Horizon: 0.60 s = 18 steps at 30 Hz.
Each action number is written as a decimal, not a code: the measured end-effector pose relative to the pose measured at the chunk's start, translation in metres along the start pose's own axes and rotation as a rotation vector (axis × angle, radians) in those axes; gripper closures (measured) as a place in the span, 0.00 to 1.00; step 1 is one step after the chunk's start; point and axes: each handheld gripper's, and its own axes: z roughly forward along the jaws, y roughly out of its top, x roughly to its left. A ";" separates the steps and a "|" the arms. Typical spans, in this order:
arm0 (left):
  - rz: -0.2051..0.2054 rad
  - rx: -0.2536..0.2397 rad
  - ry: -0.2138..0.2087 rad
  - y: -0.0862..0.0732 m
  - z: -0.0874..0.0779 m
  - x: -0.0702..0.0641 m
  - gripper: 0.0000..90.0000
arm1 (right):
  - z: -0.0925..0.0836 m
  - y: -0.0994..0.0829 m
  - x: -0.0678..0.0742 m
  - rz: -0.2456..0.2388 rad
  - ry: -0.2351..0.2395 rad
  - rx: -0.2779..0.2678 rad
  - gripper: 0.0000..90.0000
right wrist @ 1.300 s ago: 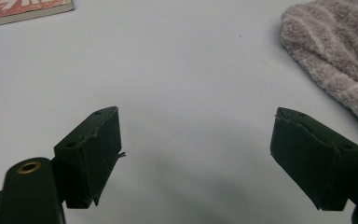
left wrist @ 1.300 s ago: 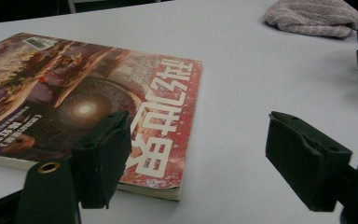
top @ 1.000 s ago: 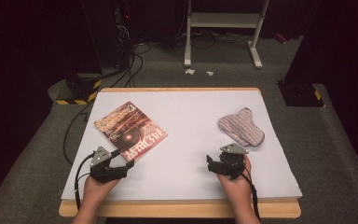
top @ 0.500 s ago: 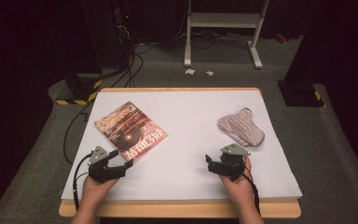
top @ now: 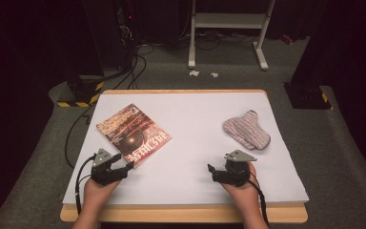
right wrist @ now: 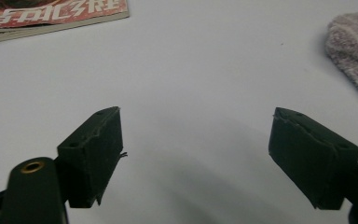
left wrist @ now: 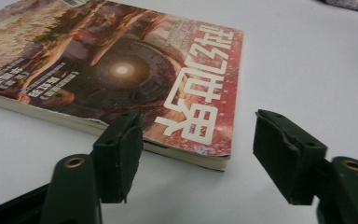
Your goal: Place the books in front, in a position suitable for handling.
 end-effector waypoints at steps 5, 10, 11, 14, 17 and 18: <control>0.000 0.039 0.053 0.003 0.006 0.007 0.55 | 0.006 -0.007 0.006 -0.031 0.012 0.007 0.24; -0.011 0.090 0.037 -0.001 0.015 0.007 0.61 | 0.005 -0.009 0.008 -0.021 0.003 0.006 0.25; -0.009 0.093 0.038 -0.002 0.016 0.006 0.61 | 0.005 -0.009 0.009 -0.019 0.004 0.003 0.25; -0.021 0.096 0.014 -0.001 0.018 0.005 0.64 | 0.006 -0.008 0.010 -0.020 0.007 0.001 0.26; -0.003 0.123 0.027 -0.001 0.022 0.000 0.67 | 0.006 -0.009 0.012 -0.019 0.000 0.019 0.27; -0.009 0.127 0.024 0.000 0.023 0.000 0.67 | 0.006 -0.010 0.012 -0.017 0.004 0.018 0.27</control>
